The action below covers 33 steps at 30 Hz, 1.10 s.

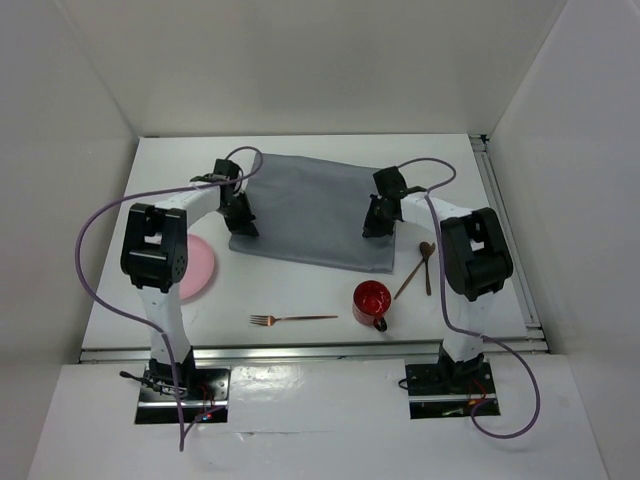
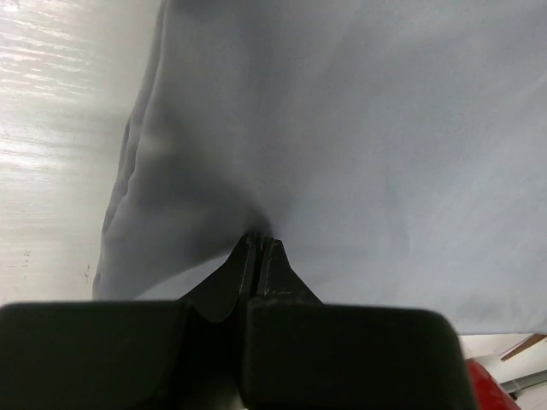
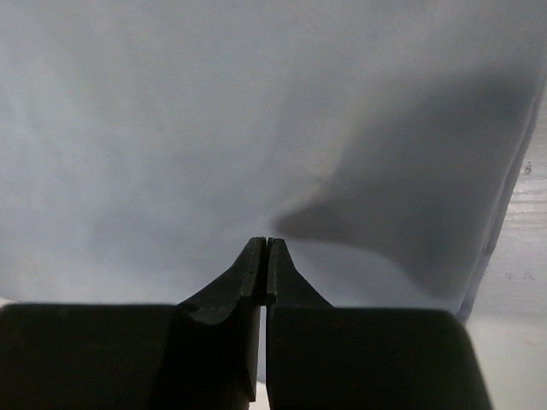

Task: Set the dinner table for one person

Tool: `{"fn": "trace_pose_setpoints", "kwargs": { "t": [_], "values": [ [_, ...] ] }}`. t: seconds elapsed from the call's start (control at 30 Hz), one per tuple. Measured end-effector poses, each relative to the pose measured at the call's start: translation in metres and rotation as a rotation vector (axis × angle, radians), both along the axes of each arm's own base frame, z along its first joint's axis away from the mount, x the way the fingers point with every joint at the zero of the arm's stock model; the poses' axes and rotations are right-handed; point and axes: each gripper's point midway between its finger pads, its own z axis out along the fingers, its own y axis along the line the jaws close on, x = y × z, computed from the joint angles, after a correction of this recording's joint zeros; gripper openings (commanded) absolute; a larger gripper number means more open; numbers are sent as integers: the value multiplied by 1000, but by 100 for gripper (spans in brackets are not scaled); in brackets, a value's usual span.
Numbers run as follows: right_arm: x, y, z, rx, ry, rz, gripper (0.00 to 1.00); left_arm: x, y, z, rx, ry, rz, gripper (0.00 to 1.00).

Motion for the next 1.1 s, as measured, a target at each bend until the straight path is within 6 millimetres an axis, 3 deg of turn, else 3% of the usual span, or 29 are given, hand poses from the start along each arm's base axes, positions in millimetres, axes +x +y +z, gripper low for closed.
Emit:
{"fn": "trace_pose_setpoints", "kwargs": {
  "t": [0.17,0.4,0.67,0.83,0.97,1.1],
  "values": [
    [-4,-2,-17,15,51,-16,0,-7,1,-1,-21,-25,45,0],
    [-10,0,-19,63,27,-35,0,-49,4,-3,-26,9,65,0],
    [-45,17,-19,84,23,-17,0,-85,9,-4,-13,57,56,0],
    [-60,32,-19,55,22,-4,0,-93,11,-4,-2,64,44,0],
    [-65,29,-18,29,37,-21,0,-98,13,-4,7,81,45,0],
    [-74,20,-9,-30,77,-32,14,-109,19,1,38,108,48,0]
  ]
}}
